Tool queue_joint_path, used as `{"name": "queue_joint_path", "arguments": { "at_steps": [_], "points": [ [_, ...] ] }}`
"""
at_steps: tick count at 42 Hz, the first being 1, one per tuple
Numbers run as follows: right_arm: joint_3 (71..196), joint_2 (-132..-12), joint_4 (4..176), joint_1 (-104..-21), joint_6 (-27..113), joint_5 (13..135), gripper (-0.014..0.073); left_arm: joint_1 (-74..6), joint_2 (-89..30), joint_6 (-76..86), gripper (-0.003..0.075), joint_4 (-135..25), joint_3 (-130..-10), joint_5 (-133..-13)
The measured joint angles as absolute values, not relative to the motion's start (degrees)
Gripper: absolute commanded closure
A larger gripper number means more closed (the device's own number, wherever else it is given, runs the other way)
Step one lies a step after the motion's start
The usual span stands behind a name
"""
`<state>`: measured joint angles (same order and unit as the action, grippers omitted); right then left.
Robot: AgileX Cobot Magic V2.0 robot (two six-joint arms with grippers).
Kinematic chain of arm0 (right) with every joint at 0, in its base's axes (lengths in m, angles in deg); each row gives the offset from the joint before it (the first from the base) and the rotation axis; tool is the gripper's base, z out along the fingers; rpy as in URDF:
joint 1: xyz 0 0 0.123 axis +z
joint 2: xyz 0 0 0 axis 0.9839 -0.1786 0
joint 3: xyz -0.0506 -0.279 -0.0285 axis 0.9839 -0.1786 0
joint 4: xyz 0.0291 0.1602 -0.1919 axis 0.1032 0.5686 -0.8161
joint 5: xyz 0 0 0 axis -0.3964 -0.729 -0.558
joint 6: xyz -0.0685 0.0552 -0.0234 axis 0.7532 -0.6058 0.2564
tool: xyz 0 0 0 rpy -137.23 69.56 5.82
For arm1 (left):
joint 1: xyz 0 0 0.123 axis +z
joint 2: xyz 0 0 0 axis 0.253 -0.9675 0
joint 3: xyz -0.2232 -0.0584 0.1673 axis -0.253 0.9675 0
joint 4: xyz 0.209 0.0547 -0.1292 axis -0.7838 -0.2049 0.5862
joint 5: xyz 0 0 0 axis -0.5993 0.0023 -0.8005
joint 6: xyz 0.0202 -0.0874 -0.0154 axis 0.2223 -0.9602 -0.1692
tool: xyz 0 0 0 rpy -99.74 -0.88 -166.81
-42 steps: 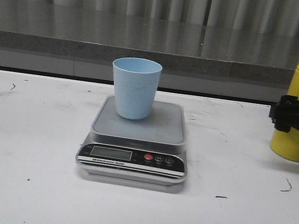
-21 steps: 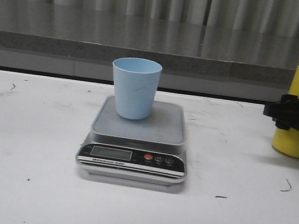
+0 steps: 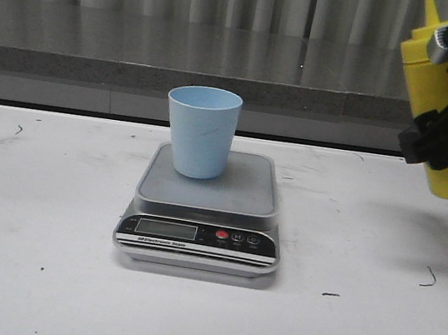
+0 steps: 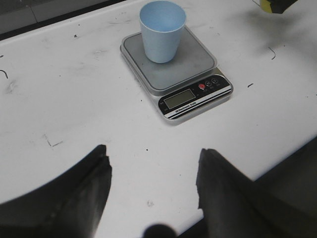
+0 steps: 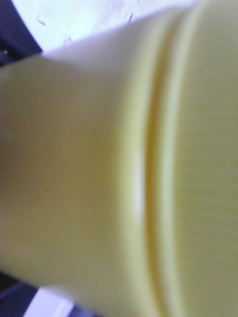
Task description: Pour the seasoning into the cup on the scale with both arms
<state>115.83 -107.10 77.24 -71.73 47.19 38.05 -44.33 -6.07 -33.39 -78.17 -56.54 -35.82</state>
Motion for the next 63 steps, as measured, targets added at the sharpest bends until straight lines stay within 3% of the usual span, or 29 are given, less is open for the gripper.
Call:
{"name": "queue_joint_path", "arguments": {
  "at_steps": [8, 16, 27, 35, 43, 63],
  "points": [
    [126.1, -104.3, 80.8, -64.7, 64.9, 57.6, 0.0305, -44.3, -6.1, -33.4, 0.0334, -78.2, -56.5, -35.8],
    [135.6, -105.3, 81.9, -59.3, 71.2, 67.7, 0.0305, -44.3, -6.1, -33.4, 0.0334, -78.2, -56.5, -35.8],
    [145.6, -108.4, 71.2, -56.8, 70.4, 80.6, 0.0305, -44.3, -6.1, -33.4, 0.0334, -78.2, -56.5, -35.9],
    [152.2, -112.1, 52.1, -56.6, 57.6, 91.1, 0.0302, -44.3, -6.1, -33.4, 0.0334, -78.2, -56.5, -35.9],
    [153.5, -114.1, 33.7, -54.6, 51.0, 93.6, 0.0302, -44.3, -6.1, -33.4, 0.0334, -78.2, -56.5, -35.9],
    [153.6, -116.5, 8.6, -51.2, 50.3, 90.3, 0.0302, -44.3, -6.1, -33.4, 0.0334, -78.2, -56.5, -36.0]
  ]
}}
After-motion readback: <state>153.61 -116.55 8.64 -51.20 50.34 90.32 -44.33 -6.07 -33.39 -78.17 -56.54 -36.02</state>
